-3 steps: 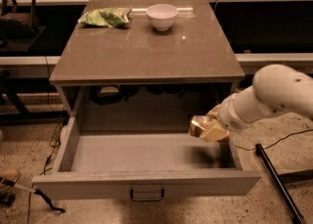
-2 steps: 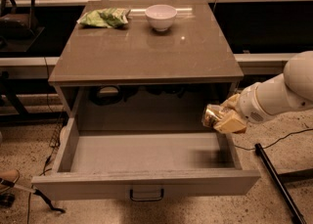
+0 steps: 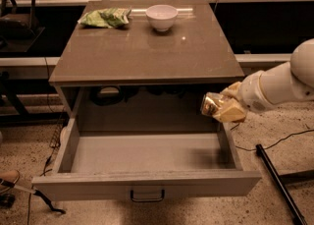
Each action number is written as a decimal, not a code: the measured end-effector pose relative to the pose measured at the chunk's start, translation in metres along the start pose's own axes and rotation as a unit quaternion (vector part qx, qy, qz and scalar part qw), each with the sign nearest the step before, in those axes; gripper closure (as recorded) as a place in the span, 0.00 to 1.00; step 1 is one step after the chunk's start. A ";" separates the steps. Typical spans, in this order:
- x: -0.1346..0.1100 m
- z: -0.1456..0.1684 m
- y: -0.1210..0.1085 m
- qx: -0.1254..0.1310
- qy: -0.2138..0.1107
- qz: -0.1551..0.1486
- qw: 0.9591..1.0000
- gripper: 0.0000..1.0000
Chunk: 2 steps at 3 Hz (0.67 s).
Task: Pick orange can from top drawer and place on counter
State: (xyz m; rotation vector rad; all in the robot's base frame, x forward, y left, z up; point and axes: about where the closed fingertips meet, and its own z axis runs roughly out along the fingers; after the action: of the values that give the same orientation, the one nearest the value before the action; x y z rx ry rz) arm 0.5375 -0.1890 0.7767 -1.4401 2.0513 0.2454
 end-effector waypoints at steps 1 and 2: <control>-0.063 -0.037 -0.033 0.041 -0.044 -0.043 0.997 1.00; -0.118 -0.050 -0.060 0.065 -0.073 -0.072 0.993 1.00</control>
Offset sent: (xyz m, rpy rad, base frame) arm 0.1017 0.0789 0.1810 0.0761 -0.3397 0.0987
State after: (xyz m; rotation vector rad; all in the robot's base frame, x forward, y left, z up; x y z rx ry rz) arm 0.5989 -0.1435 0.8963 -1.4369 1.8042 0.1496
